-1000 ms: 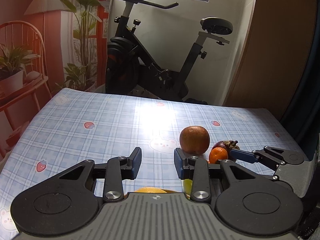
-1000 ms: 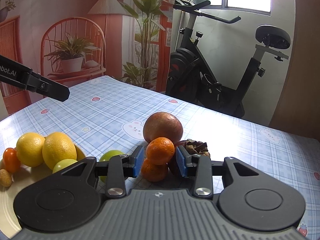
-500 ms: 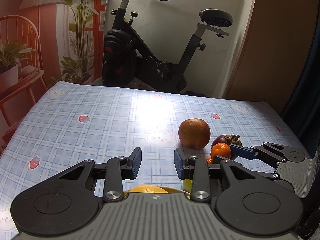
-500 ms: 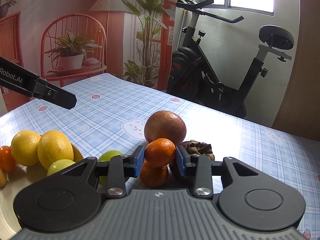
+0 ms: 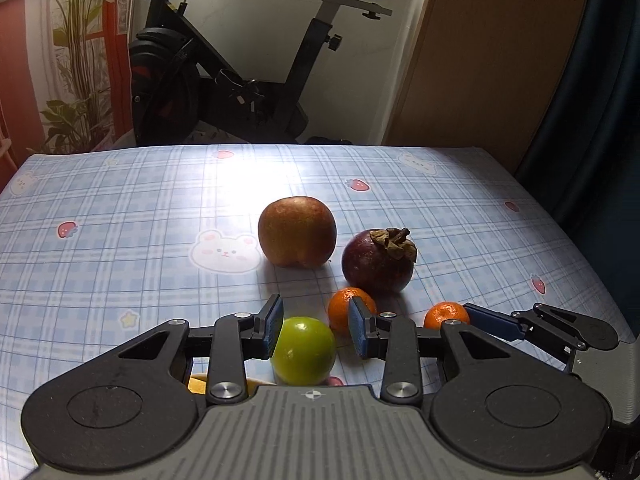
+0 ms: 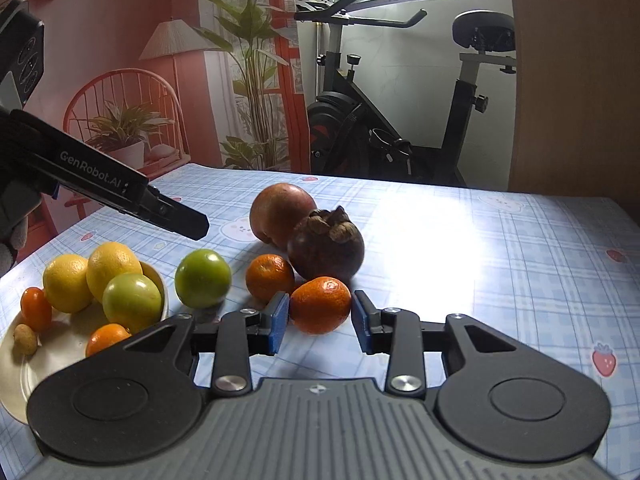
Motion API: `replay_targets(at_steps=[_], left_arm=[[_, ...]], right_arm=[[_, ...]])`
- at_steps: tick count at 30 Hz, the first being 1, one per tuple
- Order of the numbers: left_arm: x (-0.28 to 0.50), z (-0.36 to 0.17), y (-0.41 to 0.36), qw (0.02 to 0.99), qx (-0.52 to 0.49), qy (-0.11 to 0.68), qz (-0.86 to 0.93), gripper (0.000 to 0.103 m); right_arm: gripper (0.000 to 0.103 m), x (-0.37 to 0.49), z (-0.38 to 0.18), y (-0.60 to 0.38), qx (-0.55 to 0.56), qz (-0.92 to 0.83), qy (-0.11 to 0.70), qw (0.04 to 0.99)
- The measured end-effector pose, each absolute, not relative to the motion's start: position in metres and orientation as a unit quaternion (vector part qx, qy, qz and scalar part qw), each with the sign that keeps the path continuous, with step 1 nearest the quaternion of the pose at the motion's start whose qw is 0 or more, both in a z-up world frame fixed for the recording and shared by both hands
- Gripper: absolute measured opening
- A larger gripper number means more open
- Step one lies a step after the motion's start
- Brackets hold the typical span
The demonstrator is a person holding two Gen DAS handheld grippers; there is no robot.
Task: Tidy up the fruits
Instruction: 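Close the right tool on a mandarin while the left tool closes on another mandarin, then carry the mandarin in the left tool while the right tool carries its mandarin to the plate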
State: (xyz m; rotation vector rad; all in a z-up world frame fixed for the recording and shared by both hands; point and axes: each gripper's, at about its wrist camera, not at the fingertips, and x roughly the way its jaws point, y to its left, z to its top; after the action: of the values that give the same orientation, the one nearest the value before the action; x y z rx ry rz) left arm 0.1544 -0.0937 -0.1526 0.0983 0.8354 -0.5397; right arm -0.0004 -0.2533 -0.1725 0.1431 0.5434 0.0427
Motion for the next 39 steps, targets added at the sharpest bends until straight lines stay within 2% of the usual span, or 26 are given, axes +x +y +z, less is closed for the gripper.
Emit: replay_targets(at_steps=[11,21,26,27,39], left_arm=[[0.17,-0.177,-0.137,0.859,0.103,0.427,-0.263,0.038],[0.171,-0.185,-0.155,0.849,0.125,0.429,-0.283,0.042],[0.169,-0.189,-0.161,0.843,0.135,0.436,-0.285,0.041],[0.169,-0.19,-0.161,0.843,0.137,0.436,-0.284,0.038],[0.151,-0.168,-0.151,0.852,0.115,0.415,-0.299,0.038]], right_arm=[[0.037,-0.017,-0.173,-0.269,0.093,0.0,0.244,0.965],[0.037,-0.016,-0.173,-0.273,0.107,0.007,0.247,0.963],[0.037,-0.013,-0.173,-0.275,0.11,0.009,0.251,0.962],[0.037,-0.013,-0.173,-0.275,0.111,0.01,0.252,0.961],[0.037,-0.01,-0.173,-0.276,0.117,0.013,0.256,0.959]])
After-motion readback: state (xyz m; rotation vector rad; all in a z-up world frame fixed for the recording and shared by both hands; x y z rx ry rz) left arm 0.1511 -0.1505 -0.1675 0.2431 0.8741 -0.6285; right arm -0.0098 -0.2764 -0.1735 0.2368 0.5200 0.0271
